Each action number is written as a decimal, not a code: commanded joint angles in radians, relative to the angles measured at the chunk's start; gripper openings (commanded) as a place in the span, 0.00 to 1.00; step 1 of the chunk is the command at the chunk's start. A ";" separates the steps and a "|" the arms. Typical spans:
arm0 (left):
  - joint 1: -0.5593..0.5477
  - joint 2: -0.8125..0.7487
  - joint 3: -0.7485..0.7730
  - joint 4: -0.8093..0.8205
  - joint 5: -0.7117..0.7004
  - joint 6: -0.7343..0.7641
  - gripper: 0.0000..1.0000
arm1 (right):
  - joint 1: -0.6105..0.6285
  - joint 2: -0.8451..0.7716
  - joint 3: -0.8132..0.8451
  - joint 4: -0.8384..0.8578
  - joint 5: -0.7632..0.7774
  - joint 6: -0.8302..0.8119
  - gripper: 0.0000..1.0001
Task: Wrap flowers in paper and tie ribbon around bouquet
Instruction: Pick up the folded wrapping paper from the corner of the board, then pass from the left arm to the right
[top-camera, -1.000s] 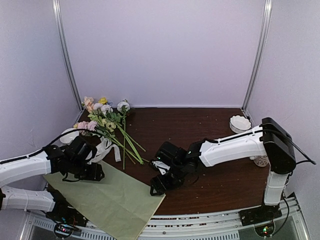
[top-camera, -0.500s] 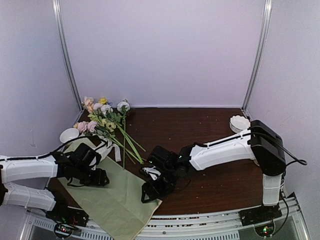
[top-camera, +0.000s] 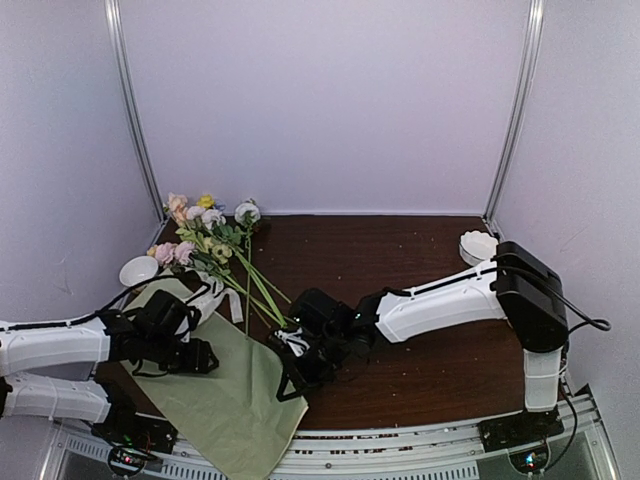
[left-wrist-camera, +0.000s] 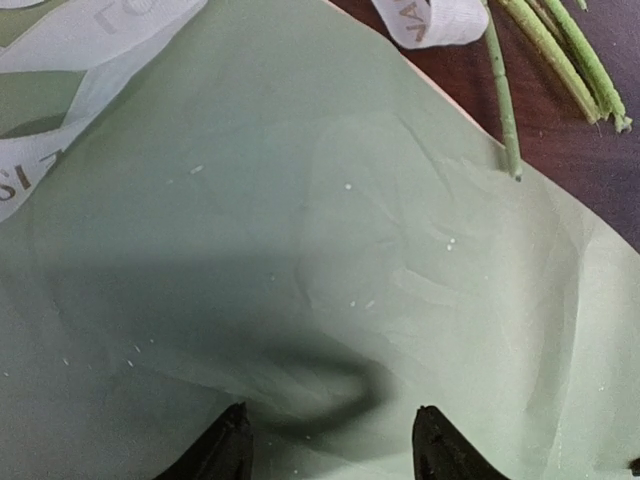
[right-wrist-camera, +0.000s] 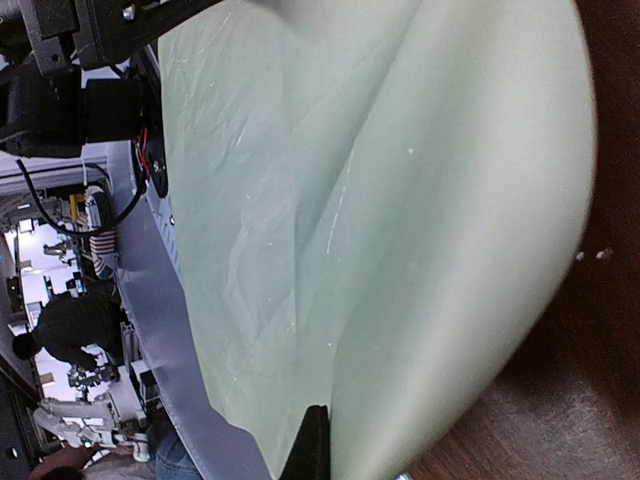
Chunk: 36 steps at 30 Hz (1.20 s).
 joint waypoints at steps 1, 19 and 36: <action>-0.003 -0.124 -0.014 -0.080 -0.006 -0.017 0.58 | 0.002 -0.044 0.063 -0.084 -0.022 -0.067 0.00; 0.044 -0.158 0.504 -0.348 -0.256 0.181 0.65 | -0.013 -0.543 0.471 -1.059 0.151 -0.880 0.00; 0.080 -0.181 0.530 -0.330 -0.275 0.258 0.65 | -0.536 -0.772 0.462 -0.722 0.646 -0.540 0.00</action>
